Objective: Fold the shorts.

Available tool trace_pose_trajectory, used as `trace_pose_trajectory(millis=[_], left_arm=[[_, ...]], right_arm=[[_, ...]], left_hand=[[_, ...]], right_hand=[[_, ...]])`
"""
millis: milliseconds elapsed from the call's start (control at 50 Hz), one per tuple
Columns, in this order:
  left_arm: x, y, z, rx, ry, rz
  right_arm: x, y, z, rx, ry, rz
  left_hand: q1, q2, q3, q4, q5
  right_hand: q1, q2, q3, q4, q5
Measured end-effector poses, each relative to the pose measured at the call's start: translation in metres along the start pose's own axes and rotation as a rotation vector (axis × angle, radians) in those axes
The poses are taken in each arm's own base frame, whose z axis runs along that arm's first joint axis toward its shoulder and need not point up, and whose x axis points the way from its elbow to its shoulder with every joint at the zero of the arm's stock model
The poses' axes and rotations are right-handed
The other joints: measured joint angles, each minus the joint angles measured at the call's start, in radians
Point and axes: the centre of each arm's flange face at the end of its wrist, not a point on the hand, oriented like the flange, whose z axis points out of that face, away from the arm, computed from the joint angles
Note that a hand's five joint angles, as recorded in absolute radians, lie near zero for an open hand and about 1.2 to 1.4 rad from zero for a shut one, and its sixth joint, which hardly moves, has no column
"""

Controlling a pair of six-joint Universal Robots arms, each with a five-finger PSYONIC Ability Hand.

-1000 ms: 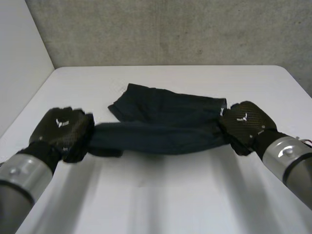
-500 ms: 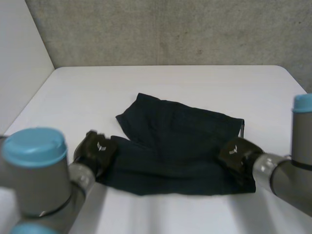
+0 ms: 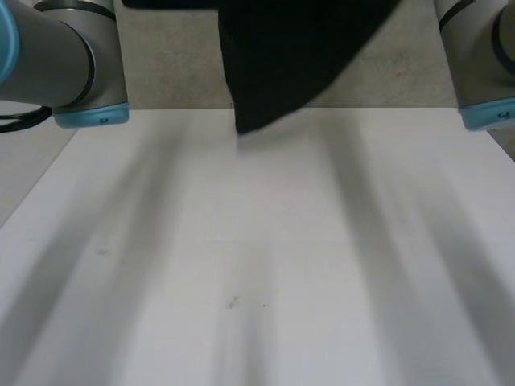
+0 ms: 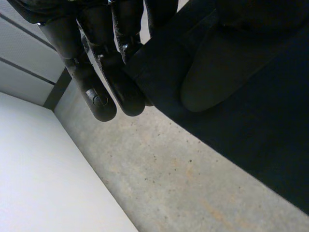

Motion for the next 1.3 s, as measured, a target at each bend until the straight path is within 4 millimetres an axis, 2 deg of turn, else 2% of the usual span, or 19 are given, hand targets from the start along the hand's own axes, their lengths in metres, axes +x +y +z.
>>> trace_pose_trajectory(millis=[40, 180, 340, 380, 400, 440, 480, 500, 580, 760, 880, 940, 1080, 1120, 1140, 1160, 1180, 1240, 1300], left_arm=[[0.002, 0.006, -0.005, -0.02, 0.018, -0.019], [0.024, 0.054, -0.063, -0.232, 0.187, -0.073], [0.064, 0.105, -0.183, -0.535, 0.449, -0.052], [0.071, 0.111, -0.206, -0.585, 0.5, -0.044], [0.077, 0.115, -0.231, -0.64, 0.558, -0.034], [0.081, 0.117, -0.259, -0.706, 0.626, -0.021], [0.082, 0.117, -0.27, -0.734, 0.653, -0.015], [0.08, 0.114, -0.288, -0.792, 0.704, -0.001], [0.072, 0.107, -0.3, -0.853, 0.746, 0.018], [0.023, 0.062, -0.318, -1.006, 0.879, 0.079], [0.007, 0.04, -0.336, -1.071, 0.987, 0.106], [-0.011, 0.018, -0.361, -1.148, 1.112, 0.145], [-0.035, -0.008, -0.378, -1.166, 1.171, 0.185], [-0.038, -0.013, -0.378, -1.154, 1.166, 0.184], [-0.042, -0.017, -0.375, -1.136, 1.153, 0.179], [-0.043, -0.019, -0.374, -1.127, 1.146, 0.175], [-0.045, -0.022, -0.37, -1.111, 1.132, 0.169], [-0.048, -0.03, -0.356, -1.056, 1.082, 0.144], [-0.05, -0.035, -0.342, -1.01, 1.034, 0.121]], right_arm=[[-0.006, 0.004, -0.004, -0.022, -0.019, 0.007], [-0.05, 0.037, -0.043, -0.197, -0.178, 0.055], [-0.133, 0.102, -0.126, -0.48, -0.463, 0.107], [-0.147, 0.112, -0.143, -0.535, -0.518, 0.113], [-0.16, 0.122, -0.162, -0.595, -0.577, 0.12], [-0.173, 0.133, -0.185, -0.677, -0.652, 0.129], [-0.176, 0.136, -0.193, -0.705, -0.679, 0.133], [-0.181, 0.14, -0.209, -0.76, -0.729, 0.143], [-0.181, 0.139, -0.223, -0.804, -0.77, 0.152], [-0.139, 0.098, -0.246, -0.827, -0.8, 0.158], [-0.13, 0.087, -0.259, -0.848, -0.833, 0.16], [-0.12, 0.072, -0.282, -0.913, -0.942, 0.151], [-0.104, 0.055, -0.317, -1.009, -1.151, 0.096], [-0.101, 0.053, -0.321, -1.015, -1.168, 0.087], [-0.098, 0.052, -0.324, -1.016, -1.173, 0.078], [-0.097, 0.051, -0.325, -1.013, -1.173, 0.075], [-0.096, 0.051, -0.326, -1.009, -1.168, 0.072], [-0.096, 0.053, -0.326, -0.987, -1.136, 0.066], [-0.097, 0.055, -0.326, -0.971, -1.115, 0.067]], left_hand=[[0.0, 0.0, 0.0, 0.0, 0.0], [0.0, 0.002, 0.0, 0.001, 0.0], [0.0, 0.002, 0.002, 0.003, 0.0], [0.0, 0.002, 0.003, 0.003, 0.0], [0.0, 0.002, 0.003, 0.003, 0.0], [0.0, 0.002, 0.003, 0.003, 0.0], [0.0, 0.002, 0.003, 0.003, 0.0], [0.0, 0.003, 0.003, 0.003, 0.0], [0.0, 0.003, 0.003, 0.003, 0.0], [0.0, 0.003, 0.003, 0.003, 0.0], [0.0, 0.003, 0.003, 0.003, 0.0], [0.0, 0.003, 0.003, 0.003, 0.0], [0.0, 0.003, 0.003, 0.003, 0.0], [-0.028, -0.05, -0.049, -0.052, -0.029], [-0.262, -0.302, -0.279, -0.289, -0.235], [-0.262, -0.302, -0.279, -0.289, -0.235], [-0.505, -0.52, -0.494, -0.509, -0.452], [-0.921, -0.933, -0.924, -0.943, -0.889], [-0.927, -0.973, -0.962, -0.977, -0.923]], right_hand=[[0.0, 0.0, 0.0, 0.0, 0.0], [0.0, 0.0, 0.006, 0.001, 0.0], [0.0, 0.0, 0.005, 0.001, 0.0], [0.0, 0.0, 0.005, 0.001, 0.0], [0.0, 0.0, 0.005, 0.001, 0.0], [0.0, 0.0, 0.005, 0.001, 0.0], [0.0, 0.0, 0.006, 0.001, 0.0], [0.0, 0.0, 0.005, 0.001, 0.0], [0.0, 0.0, 0.006, 0.001, 0.0], [0.0, 0.0, 0.005, 0.001, 0.0], [0.0, 0.0, 0.005, 0.001, 0.0], [0.0, 0.0, 0.005, 0.001, 0.0], [0.0, 0.0, 0.006, 0.001, 0.0], [0.0, 0.0, 0.005, 0.001, 0.0], [0.0, 0.0, 0.006, 0.001, 0.0], [0.0, 0.0, 0.006, 0.001, 0.0], [0.0, 0.0, 0.006, 0.001, 0.0], [0.0, 0.0, 0.005, 0.001, 0.0], [0.0, 0.0, 0.006, 0.001, 0.001]])
